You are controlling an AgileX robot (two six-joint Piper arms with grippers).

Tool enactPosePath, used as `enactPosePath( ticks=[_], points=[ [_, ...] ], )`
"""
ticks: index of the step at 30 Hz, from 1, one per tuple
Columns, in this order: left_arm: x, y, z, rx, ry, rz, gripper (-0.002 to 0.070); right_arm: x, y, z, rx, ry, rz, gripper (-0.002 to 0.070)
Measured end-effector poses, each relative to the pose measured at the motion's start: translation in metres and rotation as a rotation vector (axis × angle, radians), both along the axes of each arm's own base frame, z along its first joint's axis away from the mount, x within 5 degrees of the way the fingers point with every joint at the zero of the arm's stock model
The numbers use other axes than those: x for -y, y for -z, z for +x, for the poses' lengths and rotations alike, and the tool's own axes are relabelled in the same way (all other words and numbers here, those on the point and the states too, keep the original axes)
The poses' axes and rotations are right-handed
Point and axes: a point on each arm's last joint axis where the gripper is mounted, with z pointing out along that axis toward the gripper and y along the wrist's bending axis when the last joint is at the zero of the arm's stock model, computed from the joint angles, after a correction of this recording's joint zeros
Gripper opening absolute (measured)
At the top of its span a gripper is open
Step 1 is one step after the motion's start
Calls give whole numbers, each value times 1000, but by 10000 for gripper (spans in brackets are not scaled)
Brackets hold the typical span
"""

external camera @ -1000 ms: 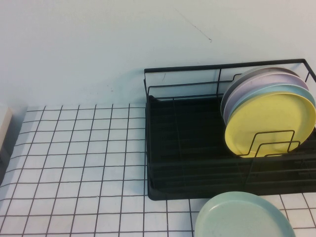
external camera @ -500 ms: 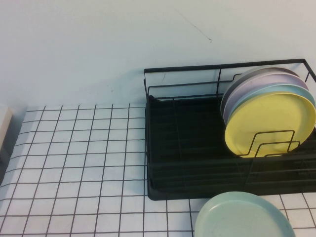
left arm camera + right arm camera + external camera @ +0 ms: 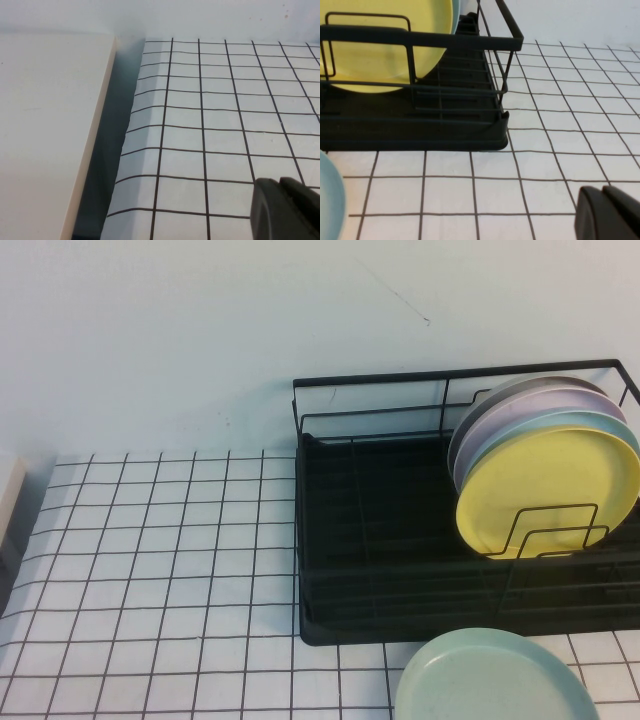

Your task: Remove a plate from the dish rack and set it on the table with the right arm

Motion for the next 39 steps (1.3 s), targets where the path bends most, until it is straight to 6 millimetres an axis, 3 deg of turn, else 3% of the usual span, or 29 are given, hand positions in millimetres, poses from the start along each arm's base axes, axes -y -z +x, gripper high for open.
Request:
enactPosePath(
  ticks=[7, 11, 19, 24, 31, 39],
  points=[
    [0, 0, 0, 0, 0, 0, -4, 0, 0, 0, 0, 0, 4, -2],
    [0, 0, 0, 0, 0, 0, -4, -4, 0, 0, 12, -8, 104, -2],
    [0, 0, 0, 0, 0, 0, -4, -23, -5, 2, 67, -52, 673, -2],
    [0, 0, 0, 0, 0, 0, -4, -28, -10, 3, 98, -60, 856, -2],
    [0, 0, 0, 0, 0, 0, -4, -26, -13, 4, 139, -57, 839, -2],
    [0, 0, 0, 0, 0, 0, -4, -34, -10, 1, 66, -163, 727, -2]
  ],
)
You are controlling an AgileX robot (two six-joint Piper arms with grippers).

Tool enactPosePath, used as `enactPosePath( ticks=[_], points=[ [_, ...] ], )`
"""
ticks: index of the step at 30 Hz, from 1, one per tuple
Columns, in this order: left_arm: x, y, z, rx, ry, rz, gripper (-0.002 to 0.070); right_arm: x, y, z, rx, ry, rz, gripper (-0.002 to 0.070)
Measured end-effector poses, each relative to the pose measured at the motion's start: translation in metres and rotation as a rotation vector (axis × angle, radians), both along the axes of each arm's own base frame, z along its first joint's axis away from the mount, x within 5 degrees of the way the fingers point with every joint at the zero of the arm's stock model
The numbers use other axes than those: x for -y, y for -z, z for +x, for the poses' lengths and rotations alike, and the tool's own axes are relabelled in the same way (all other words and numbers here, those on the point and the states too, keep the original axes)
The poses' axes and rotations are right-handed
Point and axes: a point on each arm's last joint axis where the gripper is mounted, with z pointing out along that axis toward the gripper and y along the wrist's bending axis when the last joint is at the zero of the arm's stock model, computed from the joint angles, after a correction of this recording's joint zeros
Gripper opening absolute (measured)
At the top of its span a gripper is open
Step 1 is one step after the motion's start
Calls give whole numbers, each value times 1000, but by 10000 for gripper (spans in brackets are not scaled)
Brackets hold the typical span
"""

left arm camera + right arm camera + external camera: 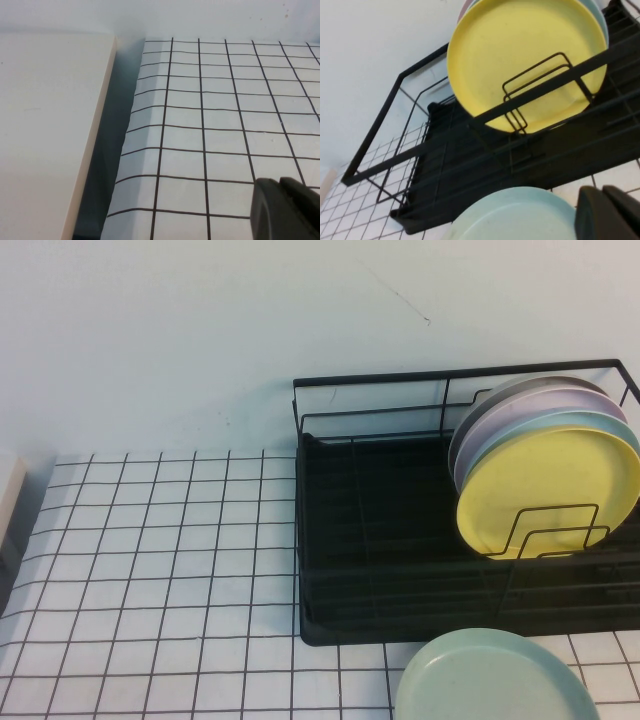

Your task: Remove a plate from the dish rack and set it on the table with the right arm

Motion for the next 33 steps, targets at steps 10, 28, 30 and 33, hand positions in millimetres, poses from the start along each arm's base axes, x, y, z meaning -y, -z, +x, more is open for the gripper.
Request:
enactPosePath(
  ticks=[10, 28, 30, 33],
  points=[
    [0, 0, 0, 0, 0, 0, -4, -9, -75, -10, 222, -156, -382, -2],
    [0, 0, 0, 0, 0, 0, -4, -5, -182, 89, 149, -584, -995, 319],
    [0, 0, 0, 0, 0, 0, -4, -3, -186, 106, 146, -609, -1024, 378],
    [0, 0, 0, 0, 0, 0, -4, 0, -196, 131, 152, -636, -1065, 407]
  ],
)
